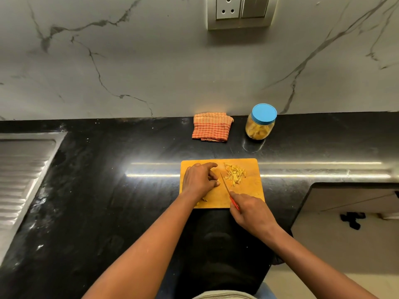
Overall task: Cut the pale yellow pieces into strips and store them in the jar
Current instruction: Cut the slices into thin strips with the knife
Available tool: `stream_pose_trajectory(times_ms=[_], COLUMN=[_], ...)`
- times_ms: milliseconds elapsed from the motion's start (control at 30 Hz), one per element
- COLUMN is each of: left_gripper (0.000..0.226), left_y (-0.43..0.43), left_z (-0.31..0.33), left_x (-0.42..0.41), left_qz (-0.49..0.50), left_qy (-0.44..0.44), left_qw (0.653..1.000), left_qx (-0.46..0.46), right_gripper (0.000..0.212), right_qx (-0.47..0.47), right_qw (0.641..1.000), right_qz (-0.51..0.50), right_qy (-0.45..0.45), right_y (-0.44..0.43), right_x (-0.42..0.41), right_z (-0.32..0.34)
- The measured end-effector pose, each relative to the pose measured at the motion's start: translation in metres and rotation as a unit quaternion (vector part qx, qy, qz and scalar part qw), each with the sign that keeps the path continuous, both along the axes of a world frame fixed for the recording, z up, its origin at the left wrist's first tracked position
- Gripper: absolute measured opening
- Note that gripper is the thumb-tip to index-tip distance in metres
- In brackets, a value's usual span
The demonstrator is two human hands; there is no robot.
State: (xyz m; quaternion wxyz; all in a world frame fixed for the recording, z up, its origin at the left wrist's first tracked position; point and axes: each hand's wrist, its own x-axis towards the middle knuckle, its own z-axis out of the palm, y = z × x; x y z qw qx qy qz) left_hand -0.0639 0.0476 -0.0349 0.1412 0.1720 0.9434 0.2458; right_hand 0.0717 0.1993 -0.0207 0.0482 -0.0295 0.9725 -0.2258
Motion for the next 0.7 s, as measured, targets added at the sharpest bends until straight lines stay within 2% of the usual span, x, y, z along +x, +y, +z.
stream_pose_trajectory(times_ms=[467,633,700], left_gripper=[0.056,0.054,0.053], left_y=[0.000,0.000,0.001], left_z=[0.003,0.002,0.002], left_x=[0.002,0.003,0.003], left_qz=[0.019,0.021,0.022], left_qy=[-0.016,-0.021,-0.023], left_qw=[0.999,0.999,0.999], left_qx=[0.025,0.033,0.032], right_gripper=[0.046,0.047,0.049], right_qx=[-0.011,0.012,0.050], right_qw=[1.000,0.997,0.995], right_qz=[0.020,0.054,0.070], right_qy=[-0.017,-0.049,-0.059], right_y=[-0.005,-0.004,-0.005], right_x=[-0.004,-0.010,-0.017], right_z=[-0.003,-0.002,-0.002])
